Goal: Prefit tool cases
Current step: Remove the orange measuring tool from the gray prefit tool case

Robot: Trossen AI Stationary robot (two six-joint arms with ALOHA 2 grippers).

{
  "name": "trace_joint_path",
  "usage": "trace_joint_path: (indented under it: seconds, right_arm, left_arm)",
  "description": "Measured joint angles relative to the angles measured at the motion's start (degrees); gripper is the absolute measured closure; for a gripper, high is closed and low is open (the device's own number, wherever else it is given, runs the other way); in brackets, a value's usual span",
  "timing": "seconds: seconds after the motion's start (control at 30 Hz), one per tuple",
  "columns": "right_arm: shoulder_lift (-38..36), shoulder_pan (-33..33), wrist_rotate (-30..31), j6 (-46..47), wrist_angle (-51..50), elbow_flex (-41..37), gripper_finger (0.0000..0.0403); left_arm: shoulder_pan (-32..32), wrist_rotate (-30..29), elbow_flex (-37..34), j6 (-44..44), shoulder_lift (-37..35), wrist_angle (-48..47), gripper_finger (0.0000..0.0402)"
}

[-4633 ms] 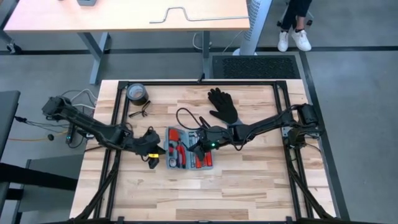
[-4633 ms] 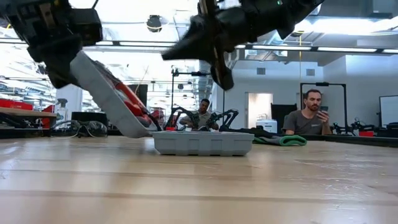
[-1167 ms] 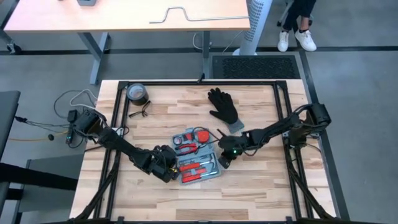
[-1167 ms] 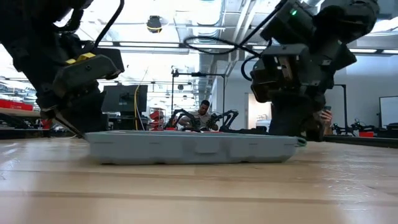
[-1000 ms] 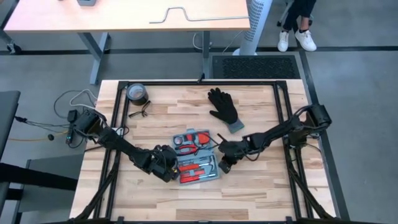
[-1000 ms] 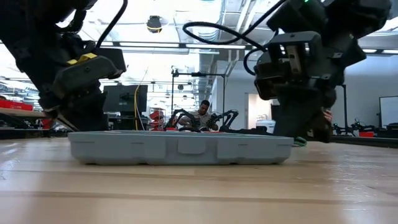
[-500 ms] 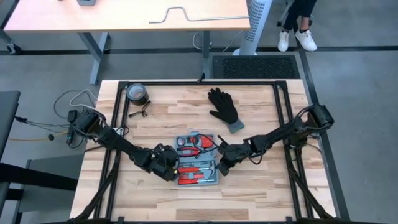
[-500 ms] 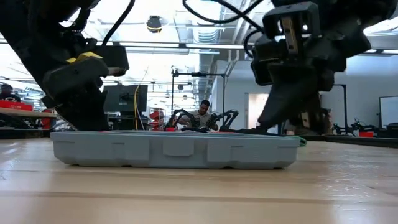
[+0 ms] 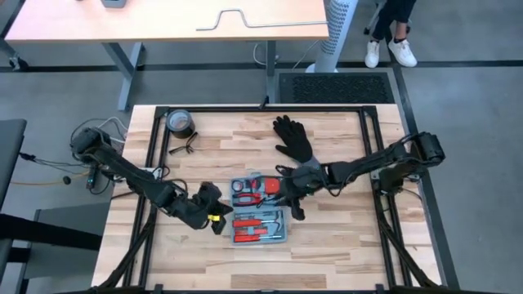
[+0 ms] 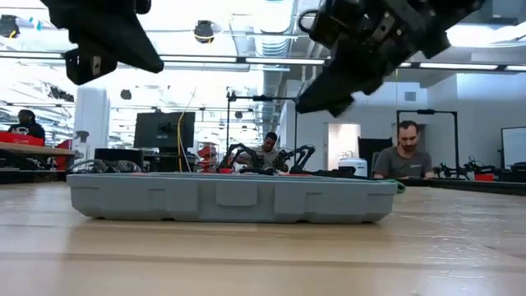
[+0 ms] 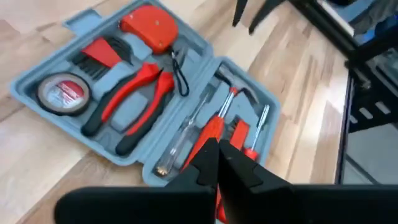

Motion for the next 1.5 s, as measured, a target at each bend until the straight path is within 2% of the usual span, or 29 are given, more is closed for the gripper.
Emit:
trace_joint_path:
  seconds: [0.13, 0.3, 0.43, 0.6, 0.67, 0.77, 1.07, 1.33, 1.4, 1.5]
  right_arm:
    - [0.2, -0.7, -0.7, -12.3, -1.6, 0.5, 0.0240]
    - [0.2, -2.6, -0.8, -11.0, -3.4, 0.5, 0.0173]
    - [2.2, -3.8, 0.6, -8.2, -2.6, 1.7, 0.0167]
    - [9.2, -3.8, 0.5, -9.0, -9.2, 9.4, 0.0181]
    - [11.9, -3.6, 0.5, -9.2, -15.2, 12.6, 0.0186]
    - [14.8, -3.6, 0.3, -9.3, -18.9, 16.4, 0.0191]
    - [17.4, -3.5, 0.0, -11.4, -18.0, 18.6, 0.0218]
    - [20.7, -2.4, 0.8, -11.2, -15.9, 18.6, 0.0283]
    - [20.7, -2.0, 1.6, -9.3, -15.8, 18.6, 0.0310]
    - [20.6, -1.5, 3.2, -7.2, -16.0, 18.6, 0.0376]
  left_arm:
    - [1.0, 0.5, 0.0, -0.4, 0.0, -1.1, 0.0402]
    - [2.3, 1.6, 0.0, 3.7, 0.8, -1.0, 0.0401]
    - [3.6, 1.6, 0.0, 8.6, 0.8, -1.0, 0.0402]
    - [4.6, 1.6, 0.0, 14.8, 0.8, -1.0, 0.0401]
    - [4.7, 1.6, 0.0, 15.1, 0.8, -0.9, 0.0401]
    - [4.7, 2.3, 0.0, 15.3, 0.5, -0.8, 0.0401]
    - [4.7, 4.1, 0.0, 13.9, 0.6, -2.2, 0.0401]
    - [4.7, 4.6, 0.0, 13.0, 0.6, -2.8, 0.0401]
    - [4.7, 4.7, 0.0, 12.6, 0.6, -2.9, 0.0401]
    - [4.6, 5.3, 0.0, 12.7, 0.6, -2.9, 0.0401]
